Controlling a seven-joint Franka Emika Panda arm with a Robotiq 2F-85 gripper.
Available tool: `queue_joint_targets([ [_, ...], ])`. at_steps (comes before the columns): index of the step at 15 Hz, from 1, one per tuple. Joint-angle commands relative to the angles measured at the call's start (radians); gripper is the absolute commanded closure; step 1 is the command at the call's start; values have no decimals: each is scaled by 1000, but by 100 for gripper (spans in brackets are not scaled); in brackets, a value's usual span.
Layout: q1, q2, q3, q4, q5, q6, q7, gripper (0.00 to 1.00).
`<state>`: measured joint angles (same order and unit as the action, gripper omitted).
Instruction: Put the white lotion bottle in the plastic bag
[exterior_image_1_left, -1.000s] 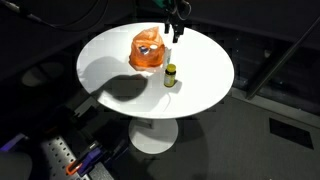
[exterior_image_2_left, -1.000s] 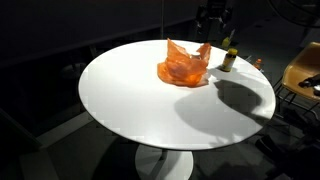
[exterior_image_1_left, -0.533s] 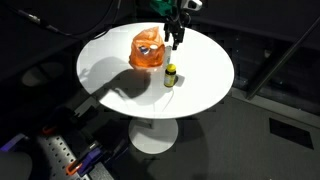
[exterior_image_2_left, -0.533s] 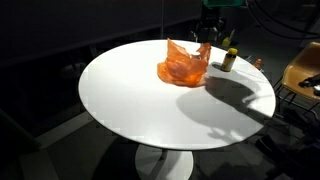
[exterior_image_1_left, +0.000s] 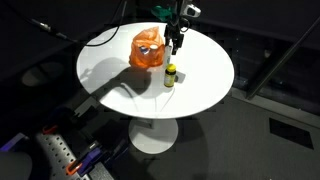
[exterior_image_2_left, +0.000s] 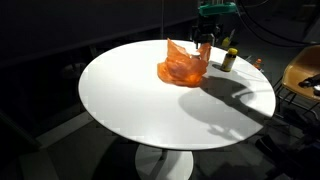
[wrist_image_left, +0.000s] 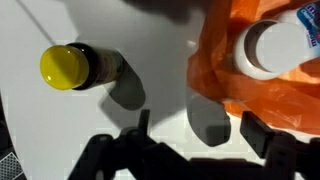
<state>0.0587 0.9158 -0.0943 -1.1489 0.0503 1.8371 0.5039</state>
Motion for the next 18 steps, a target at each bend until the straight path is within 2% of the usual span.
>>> queue_joint_targets([
  [1, 8, 53, -16, 95, -14, -54, 40, 38],
  [3, 4, 63, -16, 116, -8, -64, 46, 57],
  [7, -3, 55, -15, 140, -1, -78, 48, 88],
  [8, -3, 46, -17, 142, -2, -77, 51, 90],
  [13, 7, 6, -16, 164, -6, -66, 65, 89],
  [18, 45, -40, -9, 173, -18, -58, 63, 89],
])
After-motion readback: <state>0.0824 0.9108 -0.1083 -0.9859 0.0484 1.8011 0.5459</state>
